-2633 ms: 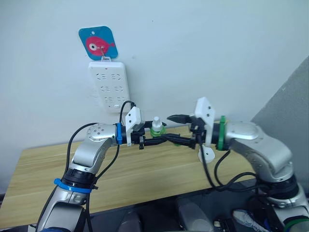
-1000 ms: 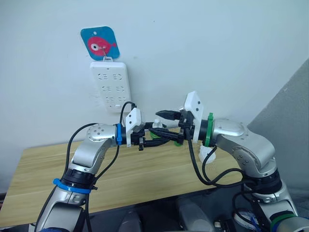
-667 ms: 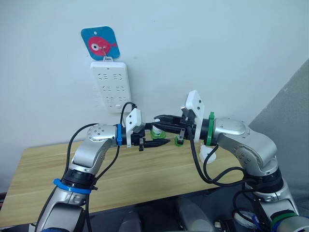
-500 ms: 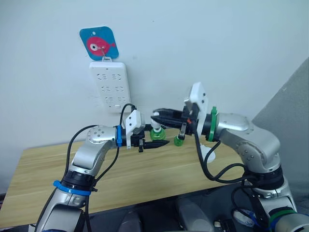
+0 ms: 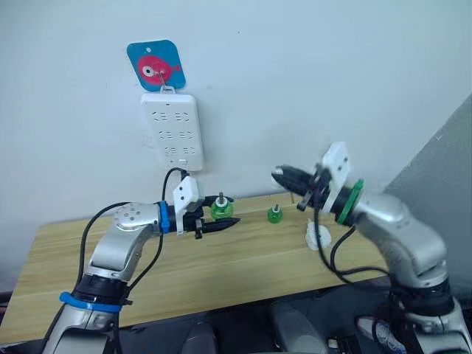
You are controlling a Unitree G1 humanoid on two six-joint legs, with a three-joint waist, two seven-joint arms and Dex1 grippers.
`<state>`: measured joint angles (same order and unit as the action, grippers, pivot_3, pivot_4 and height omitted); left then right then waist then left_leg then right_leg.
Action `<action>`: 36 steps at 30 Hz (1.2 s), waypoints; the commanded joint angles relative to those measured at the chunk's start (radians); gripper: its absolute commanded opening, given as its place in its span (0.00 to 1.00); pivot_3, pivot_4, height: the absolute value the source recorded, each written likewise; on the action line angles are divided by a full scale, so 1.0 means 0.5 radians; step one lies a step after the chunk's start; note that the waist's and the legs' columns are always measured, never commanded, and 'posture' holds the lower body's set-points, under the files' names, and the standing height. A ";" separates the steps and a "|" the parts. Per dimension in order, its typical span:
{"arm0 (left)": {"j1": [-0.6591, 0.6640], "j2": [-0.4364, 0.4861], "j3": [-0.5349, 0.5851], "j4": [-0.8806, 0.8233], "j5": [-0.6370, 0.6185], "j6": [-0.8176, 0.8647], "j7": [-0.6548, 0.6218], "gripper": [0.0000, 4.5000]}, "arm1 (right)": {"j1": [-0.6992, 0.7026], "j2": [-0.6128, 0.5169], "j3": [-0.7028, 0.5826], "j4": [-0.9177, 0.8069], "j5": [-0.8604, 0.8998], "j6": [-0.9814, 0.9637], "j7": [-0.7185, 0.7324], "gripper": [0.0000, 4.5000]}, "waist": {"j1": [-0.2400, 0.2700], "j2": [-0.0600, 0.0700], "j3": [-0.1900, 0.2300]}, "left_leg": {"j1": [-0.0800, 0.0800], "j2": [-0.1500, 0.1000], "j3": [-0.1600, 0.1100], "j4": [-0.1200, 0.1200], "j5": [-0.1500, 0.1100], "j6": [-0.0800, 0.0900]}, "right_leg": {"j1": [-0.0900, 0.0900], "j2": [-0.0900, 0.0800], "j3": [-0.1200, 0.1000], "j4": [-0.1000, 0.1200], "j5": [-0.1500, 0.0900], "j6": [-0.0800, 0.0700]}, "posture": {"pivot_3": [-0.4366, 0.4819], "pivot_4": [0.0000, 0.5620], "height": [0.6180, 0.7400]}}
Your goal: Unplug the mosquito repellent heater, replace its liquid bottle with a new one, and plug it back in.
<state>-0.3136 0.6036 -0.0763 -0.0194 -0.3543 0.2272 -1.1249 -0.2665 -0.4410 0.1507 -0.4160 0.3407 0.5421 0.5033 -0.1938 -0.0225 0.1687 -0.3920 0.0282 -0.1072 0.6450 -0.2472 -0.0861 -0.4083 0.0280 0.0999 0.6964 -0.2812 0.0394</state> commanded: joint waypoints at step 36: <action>0.114 0.030 0.018 -0.354 -0.052 0.176 0.067 0.51 | -0.247 0.674 -0.206 2.051 -0.632 -1.321 -0.675 0.46 | 0.014 0.011 0.038 | 0.003 0.001 0.002 -0.002 0.000 0.000 | 0.001 0.001 0.003 0.000 0.001 -0.003 | 0.31 0.32 0.97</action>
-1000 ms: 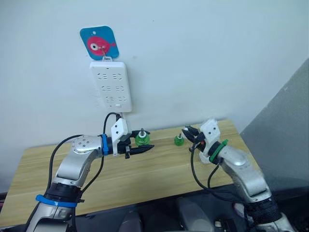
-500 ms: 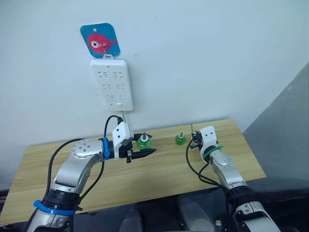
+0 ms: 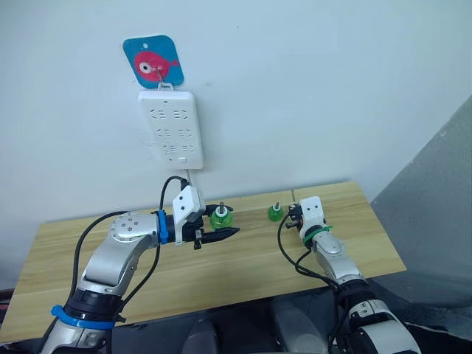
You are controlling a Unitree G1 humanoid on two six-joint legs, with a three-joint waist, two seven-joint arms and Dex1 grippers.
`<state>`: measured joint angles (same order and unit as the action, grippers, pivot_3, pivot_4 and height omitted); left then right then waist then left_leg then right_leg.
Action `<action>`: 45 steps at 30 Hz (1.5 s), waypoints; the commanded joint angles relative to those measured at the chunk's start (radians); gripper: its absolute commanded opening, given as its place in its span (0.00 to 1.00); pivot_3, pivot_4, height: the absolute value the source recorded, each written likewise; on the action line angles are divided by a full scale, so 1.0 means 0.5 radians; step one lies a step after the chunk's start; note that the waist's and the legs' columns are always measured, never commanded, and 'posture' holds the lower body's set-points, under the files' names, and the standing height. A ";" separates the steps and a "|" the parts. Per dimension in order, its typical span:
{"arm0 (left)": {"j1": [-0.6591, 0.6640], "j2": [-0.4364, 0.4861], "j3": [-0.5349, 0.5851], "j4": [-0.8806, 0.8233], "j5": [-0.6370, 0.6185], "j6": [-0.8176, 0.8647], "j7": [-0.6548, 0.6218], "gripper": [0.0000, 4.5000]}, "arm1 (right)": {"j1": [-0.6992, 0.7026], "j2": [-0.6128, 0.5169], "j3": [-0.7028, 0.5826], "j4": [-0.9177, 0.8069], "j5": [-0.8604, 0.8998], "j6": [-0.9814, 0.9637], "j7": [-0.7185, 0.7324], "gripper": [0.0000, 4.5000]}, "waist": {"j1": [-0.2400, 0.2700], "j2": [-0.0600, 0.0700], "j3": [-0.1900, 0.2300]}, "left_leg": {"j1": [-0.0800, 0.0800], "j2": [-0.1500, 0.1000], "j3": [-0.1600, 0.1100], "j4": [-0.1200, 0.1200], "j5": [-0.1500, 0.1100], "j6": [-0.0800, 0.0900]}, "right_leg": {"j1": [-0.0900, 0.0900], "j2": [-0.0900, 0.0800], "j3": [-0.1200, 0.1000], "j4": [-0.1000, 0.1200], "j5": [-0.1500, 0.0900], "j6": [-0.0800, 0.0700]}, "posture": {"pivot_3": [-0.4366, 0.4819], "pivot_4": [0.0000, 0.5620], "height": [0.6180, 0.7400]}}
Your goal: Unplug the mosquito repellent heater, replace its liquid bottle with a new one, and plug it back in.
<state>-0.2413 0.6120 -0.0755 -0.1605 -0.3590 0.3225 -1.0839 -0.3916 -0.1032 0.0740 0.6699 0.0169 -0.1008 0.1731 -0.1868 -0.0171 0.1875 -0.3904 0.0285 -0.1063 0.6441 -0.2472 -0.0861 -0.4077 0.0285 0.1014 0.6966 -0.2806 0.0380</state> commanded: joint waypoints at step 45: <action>-0.310 -0.059 -0.113 0.017 -0.094 -0.050 -0.262 0.51 | -0.243 -0.599 0.456 -2.322 0.962 1.693 1.069 0.69 | -0.014 0.000 -0.001 | -0.008 0.002 -0.005 0.001 0.000 0.000 | 0.000 0.002 -0.004 -0.015 -0.002 0.003 | 0.25 0.22 0.97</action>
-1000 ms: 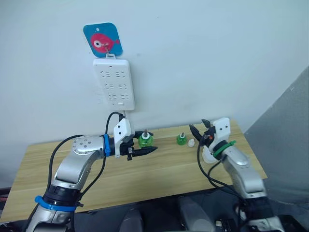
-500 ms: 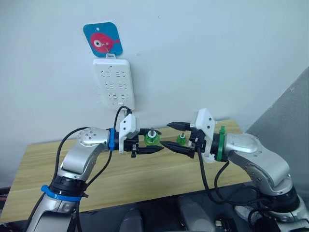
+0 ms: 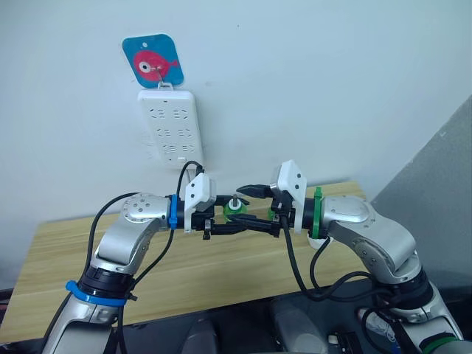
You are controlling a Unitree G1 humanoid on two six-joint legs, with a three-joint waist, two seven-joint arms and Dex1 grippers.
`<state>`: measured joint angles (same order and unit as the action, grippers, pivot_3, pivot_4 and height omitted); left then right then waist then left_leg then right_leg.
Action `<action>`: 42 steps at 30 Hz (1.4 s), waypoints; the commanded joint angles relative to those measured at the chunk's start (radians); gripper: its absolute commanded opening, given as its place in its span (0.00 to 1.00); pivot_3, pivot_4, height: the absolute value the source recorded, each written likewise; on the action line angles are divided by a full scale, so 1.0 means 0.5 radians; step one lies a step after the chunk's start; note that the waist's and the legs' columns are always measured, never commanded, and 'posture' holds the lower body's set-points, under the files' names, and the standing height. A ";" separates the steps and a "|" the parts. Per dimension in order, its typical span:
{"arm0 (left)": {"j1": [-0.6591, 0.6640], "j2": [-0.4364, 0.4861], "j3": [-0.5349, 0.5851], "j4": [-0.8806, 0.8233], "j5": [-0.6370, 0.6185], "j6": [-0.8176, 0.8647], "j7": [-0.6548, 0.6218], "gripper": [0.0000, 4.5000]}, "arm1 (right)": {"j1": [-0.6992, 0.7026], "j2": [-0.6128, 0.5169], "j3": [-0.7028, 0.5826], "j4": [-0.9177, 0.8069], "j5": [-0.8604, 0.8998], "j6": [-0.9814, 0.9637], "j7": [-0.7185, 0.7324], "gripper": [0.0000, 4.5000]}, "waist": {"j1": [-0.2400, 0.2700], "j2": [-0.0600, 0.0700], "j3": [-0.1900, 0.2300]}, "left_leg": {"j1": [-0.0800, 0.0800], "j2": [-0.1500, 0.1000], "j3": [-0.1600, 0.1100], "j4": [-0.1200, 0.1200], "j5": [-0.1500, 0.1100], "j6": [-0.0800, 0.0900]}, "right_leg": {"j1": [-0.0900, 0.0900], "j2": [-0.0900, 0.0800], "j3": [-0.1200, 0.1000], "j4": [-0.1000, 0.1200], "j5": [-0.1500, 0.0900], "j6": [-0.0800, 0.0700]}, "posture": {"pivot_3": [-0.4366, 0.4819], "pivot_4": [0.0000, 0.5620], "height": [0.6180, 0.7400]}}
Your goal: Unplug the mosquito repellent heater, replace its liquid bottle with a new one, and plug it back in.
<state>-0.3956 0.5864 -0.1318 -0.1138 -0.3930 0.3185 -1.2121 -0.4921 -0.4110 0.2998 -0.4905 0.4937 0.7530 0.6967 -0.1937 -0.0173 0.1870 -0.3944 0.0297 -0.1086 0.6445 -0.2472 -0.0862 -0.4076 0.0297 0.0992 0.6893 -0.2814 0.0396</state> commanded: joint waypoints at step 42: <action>0.043 -0.090 0.299 -0.252 -0.627 0.711 0.382 1.00 | -0.001 -0.038 -0.641 -0.028 0.508 0.303 -0.053 0.18 | -0.006 -0.002 -0.028 | 0.001 -0.002 -0.002 0.002 0.000 0.000 | 0.000 -0.003 -0.002 0.010 0.003 -0.005 | 0.25 0.11 0.97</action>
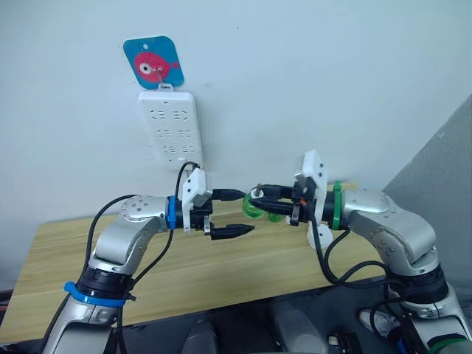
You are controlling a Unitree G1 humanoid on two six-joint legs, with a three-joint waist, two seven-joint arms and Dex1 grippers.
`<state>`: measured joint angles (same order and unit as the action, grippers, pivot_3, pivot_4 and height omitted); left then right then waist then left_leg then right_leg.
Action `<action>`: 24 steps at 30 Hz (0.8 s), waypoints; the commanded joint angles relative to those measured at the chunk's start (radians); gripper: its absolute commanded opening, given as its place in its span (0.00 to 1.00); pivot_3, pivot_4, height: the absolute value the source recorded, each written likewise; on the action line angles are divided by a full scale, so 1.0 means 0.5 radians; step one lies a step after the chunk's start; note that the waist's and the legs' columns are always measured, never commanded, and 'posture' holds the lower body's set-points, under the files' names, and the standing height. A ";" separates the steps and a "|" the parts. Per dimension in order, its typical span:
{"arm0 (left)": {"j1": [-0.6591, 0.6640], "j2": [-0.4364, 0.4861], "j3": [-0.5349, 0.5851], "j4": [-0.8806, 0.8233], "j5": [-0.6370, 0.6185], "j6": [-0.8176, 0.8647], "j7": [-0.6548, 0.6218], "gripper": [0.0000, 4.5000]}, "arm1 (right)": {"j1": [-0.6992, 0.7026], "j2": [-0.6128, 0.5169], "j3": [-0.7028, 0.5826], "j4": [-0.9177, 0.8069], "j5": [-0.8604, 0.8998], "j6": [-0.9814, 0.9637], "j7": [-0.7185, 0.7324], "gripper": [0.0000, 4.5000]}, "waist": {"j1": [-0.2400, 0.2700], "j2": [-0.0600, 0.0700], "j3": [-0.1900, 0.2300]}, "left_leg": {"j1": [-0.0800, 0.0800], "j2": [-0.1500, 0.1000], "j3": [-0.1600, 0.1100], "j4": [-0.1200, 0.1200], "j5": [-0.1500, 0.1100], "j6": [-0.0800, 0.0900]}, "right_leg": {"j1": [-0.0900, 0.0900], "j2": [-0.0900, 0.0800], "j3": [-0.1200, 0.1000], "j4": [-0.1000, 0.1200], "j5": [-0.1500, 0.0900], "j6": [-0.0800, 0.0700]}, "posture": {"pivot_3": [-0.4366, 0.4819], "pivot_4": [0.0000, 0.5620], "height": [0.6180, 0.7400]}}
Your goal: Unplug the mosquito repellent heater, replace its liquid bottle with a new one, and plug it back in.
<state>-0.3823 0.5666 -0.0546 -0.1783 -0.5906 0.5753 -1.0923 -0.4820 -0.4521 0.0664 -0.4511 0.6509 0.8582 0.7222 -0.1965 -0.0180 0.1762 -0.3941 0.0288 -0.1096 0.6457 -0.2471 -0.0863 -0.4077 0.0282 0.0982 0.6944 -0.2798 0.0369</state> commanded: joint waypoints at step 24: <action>-0.159 -0.628 0.565 -0.343 -1.426 0.646 1.393 1.00 | -0.124 0.524 -0.621 0.036 1.846 0.153 -1.599 0.18 | -0.001 0.006 -0.109 | 0.003 -0.002 0.001 0.000 0.000 0.000 | 0.002 0.001 0.001 0.004 0.000 -0.001 | 0.27 0.07 0.97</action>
<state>-0.4447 0.2441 0.2132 -0.3244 -1.2620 0.8920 -0.4036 -0.5274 -0.1887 -0.2332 -0.4213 1.5033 0.9732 -0.0486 -0.1968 -0.0148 0.1218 -0.3924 0.0276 -0.1091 0.6457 -0.2471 -0.0863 -0.4069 0.0285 0.0989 0.6963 -0.2796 0.0364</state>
